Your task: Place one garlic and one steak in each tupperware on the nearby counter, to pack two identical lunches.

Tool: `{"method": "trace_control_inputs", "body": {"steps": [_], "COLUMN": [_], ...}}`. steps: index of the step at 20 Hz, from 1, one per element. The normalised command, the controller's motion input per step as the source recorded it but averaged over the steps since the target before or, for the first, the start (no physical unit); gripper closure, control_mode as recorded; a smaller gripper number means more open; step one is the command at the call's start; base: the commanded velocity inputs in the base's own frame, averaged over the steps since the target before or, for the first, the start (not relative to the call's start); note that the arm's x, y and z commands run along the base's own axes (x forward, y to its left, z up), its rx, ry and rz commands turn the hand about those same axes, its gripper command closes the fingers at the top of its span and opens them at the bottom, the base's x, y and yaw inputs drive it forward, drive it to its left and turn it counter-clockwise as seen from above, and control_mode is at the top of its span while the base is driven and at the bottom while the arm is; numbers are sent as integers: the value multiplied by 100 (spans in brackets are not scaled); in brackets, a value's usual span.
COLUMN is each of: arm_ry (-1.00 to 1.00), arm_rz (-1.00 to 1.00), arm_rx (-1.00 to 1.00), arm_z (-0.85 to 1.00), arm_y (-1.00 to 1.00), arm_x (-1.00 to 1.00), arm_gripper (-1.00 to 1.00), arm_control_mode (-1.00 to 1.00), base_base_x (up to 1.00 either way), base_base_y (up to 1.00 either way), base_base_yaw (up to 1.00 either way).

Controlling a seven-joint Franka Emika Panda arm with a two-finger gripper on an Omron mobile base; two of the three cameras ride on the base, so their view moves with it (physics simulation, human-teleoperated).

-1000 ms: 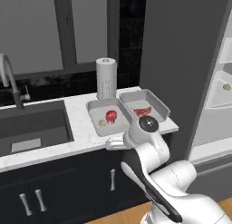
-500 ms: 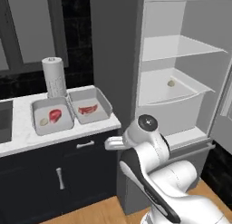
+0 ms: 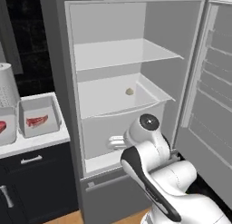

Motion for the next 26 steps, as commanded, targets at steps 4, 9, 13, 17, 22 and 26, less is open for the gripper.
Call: {"method": "trace_control_inputs", "body": {"steps": [4, 9, 13, 17, 22, 26], "arm_ry": [0, 1, -25, -53, -6, 38], "arm_rz": [0, 0, 2, 0, 0, -1], "arm_rx": [0, 3, 4, 0, 0, -1], "arm_z": [0, 0, 65, 100, 72, 31], "arm_y": [0, -10, -45, -59, -67, -55], "arm_x": [0, 40, 56, 0, 23, 78], "arm_gripper": [-100, -100, -100, -100, -100, -100], "arm_control_mode": [100, -100, -100, -100, -100, -100], "base_base_x": [71, 60, 0, 0, 0, 0], "base_base_y": [-18, -7, 0, 0, 0, 0], "base_base_yaw": [0, 0, 0, 0, 0, 0]}}
